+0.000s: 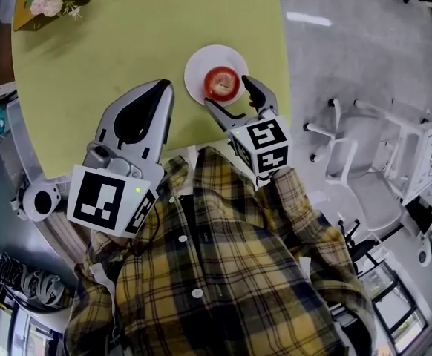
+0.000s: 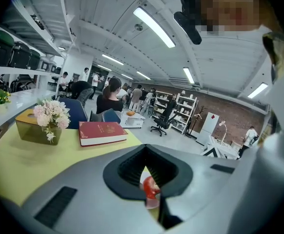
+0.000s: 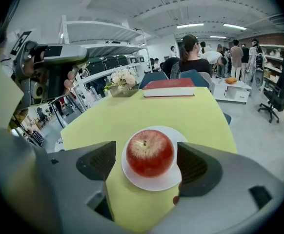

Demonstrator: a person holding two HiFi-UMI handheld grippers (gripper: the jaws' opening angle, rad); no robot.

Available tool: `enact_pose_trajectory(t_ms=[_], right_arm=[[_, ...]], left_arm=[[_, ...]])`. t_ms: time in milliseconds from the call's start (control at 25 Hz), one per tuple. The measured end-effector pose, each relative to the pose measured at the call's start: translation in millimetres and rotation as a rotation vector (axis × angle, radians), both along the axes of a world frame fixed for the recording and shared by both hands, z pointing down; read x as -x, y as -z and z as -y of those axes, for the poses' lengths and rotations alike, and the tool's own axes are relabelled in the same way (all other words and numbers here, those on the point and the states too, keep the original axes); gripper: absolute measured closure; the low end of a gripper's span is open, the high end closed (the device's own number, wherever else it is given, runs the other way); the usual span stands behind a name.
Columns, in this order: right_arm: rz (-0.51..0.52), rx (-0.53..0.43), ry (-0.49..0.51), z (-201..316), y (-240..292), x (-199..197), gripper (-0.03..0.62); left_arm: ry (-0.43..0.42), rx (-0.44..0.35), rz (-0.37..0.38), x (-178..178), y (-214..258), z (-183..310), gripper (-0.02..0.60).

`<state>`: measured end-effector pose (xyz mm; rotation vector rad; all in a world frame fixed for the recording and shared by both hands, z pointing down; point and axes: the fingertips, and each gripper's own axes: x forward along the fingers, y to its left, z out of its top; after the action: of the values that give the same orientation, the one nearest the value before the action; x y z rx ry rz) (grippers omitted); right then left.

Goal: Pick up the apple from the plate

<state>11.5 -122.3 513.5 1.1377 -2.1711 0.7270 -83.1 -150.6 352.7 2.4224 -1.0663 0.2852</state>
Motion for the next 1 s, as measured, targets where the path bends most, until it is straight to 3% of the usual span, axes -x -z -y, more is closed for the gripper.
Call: enact_pose_trajectory(t_ms=[1000], right_arm=[[-0.127,-0.022,0.049,7.6,-39.5,6.2,0.221]], left_arm=[[0.020,0.045,0.000,5.5,-20.3,-3.7,0.577]])
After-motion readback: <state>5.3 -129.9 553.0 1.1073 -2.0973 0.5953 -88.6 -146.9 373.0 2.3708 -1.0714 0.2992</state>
